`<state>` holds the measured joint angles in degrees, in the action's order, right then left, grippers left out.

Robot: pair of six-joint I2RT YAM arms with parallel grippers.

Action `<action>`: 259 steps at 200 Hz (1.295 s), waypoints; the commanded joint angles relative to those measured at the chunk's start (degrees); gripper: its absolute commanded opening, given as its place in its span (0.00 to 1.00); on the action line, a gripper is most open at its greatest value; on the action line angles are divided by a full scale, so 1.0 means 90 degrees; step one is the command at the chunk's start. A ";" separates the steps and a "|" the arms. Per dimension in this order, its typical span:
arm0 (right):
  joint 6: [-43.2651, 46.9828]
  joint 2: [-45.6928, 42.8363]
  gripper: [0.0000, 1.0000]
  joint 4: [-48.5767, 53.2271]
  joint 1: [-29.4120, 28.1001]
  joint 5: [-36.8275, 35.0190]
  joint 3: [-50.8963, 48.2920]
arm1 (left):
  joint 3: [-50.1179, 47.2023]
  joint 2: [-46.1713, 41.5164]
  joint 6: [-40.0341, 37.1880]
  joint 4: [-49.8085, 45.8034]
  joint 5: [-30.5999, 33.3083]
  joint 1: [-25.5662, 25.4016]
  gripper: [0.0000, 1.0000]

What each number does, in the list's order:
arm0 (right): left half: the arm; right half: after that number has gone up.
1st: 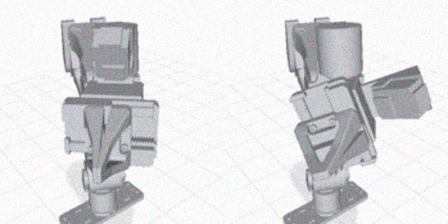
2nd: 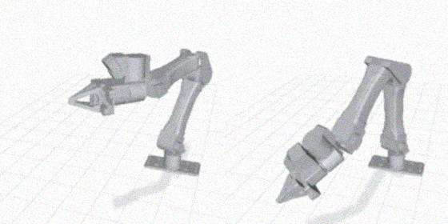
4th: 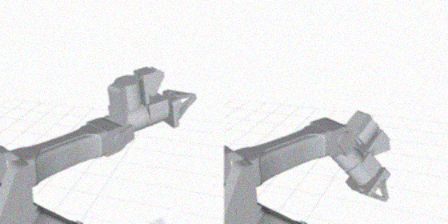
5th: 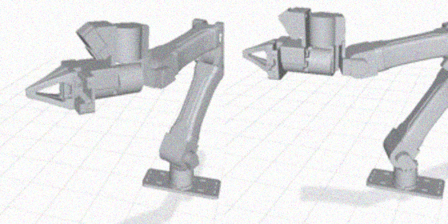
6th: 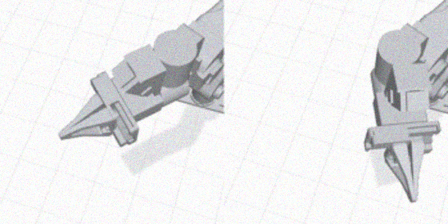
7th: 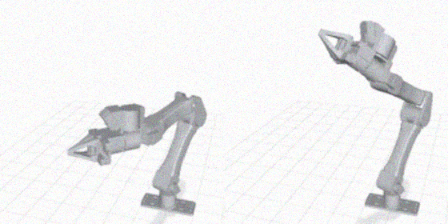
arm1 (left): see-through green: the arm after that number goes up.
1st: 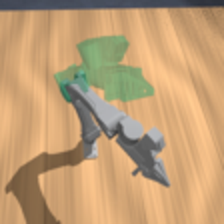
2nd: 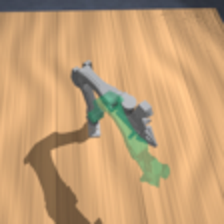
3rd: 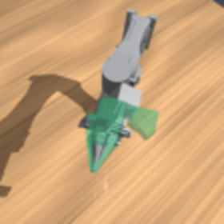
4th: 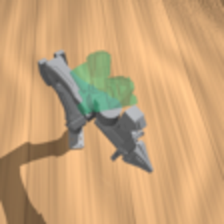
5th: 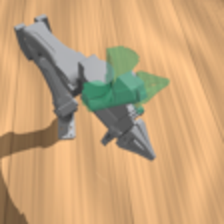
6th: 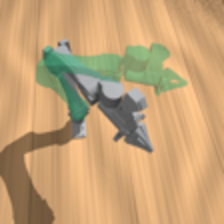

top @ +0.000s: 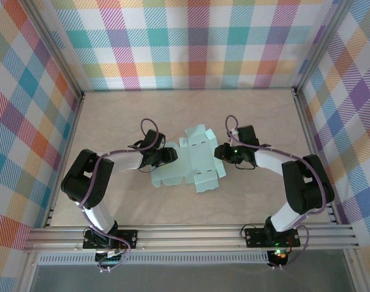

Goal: Fold the paper box

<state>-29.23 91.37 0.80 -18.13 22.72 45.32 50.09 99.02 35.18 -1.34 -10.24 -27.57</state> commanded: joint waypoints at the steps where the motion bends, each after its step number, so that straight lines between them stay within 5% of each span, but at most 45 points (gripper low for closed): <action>1: -0.0092 -0.0201 0.25 -0.0244 -0.0016 -0.0282 -0.0037 | -0.0179 0.0373 0.0039 -0.0731 0.0249 -0.0079 0.50; 54: -0.0033 -0.0114 0.00 -0.0221 -0.0017 -0.0264 0.0009 | -0.0233 0.0276 0.0049 -0.0666 0.0240 -0.0091 0.50; 92: 0.0657 -0.0202 0.00 0.0579 -0.0018 -0.0757 0.0386 | -0.0345 0.0089 0.0052 -0.0432 0.0181 -0.0119 0.55; 156: 0.2574 -0.0144 0.00 0.2259 -0.0195 -0.2469 0.1634 | -0.0243 -0.1049 -0.0290 -0.0143 0.0296 -0.0227 0.81; 182: 0.3318 0.0023 0.00 0.2546 -0.0434 -0.3001 0.2159 | -0.0194 -0.1251 -0.0499 0.0004 0.0143 -0.0071 0.99; 259: 0.5224 0.1134 0.00 0.2571 -0.1716 -0.5246 0.3076 | -0.0185 -0.1259 -0.0514 0.0250 -0.0030 0.0756 1.00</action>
<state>10.70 99.61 24.10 -30.79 -15.81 71.85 48.16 88.53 31.86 -0.19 -9.58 -22.46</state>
